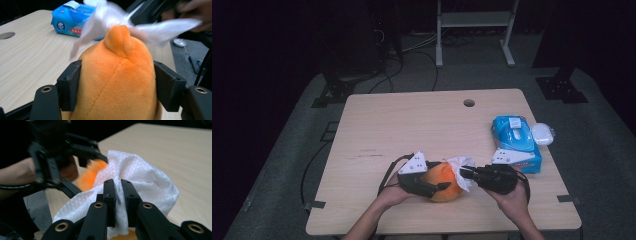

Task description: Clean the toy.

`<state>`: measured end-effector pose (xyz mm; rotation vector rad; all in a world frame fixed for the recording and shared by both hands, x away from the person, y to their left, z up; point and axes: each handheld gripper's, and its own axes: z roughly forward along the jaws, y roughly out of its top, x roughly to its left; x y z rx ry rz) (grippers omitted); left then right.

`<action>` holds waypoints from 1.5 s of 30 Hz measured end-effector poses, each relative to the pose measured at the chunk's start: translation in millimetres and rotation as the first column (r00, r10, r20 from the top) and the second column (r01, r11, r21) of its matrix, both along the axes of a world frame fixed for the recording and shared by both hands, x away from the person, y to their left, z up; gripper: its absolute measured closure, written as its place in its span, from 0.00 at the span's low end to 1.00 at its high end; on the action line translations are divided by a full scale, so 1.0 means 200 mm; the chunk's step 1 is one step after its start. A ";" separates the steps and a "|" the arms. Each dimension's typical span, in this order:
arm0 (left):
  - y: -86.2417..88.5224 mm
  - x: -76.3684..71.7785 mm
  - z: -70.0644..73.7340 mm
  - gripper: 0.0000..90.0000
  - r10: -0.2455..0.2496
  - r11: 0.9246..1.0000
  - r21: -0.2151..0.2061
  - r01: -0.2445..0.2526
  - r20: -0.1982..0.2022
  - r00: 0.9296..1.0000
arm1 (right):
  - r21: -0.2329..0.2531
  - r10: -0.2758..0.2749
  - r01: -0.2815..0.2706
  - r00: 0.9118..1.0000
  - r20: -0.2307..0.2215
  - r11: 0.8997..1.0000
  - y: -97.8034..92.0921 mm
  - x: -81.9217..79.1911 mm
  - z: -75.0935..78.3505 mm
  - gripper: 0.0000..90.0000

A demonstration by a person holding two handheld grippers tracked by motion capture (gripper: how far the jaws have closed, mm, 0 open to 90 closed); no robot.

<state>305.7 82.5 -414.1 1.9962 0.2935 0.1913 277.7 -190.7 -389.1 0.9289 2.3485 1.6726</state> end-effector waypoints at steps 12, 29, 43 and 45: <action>-0.02 -0.01 -0.02 0.34 0.006 1.000 0.020 -0.006 0.005 1.000 | -0.002 -0.021 0.021 0.999 -0.031 1.000 0.00 0.03 -0.06 0.91; -0.06 0.00 -0.04 0.26 0.031 1.000 -0.006 -0.031 -0.027 0.999 | -0.028 -0.057 0.057 0.998 0.008 0.998 -0.01 0.01 -0.02 0.91; -0.08 -0.01 -0.05 0.17 -0.003 1.000 0.029 0.004 -0.033 0.999 | -0.104 -0.056 0.057 0.998 0.007 0.993 -0.01 0.03 -0.07 0.91; -0.07 -0.01 -0.04 0.21 -0.050 0.999 0.016 0.051 -0.047 0.998 | -0.101 -0.076 0.074 0.997 -0.011 0.992 -0.05 0.05 -0.08 0.91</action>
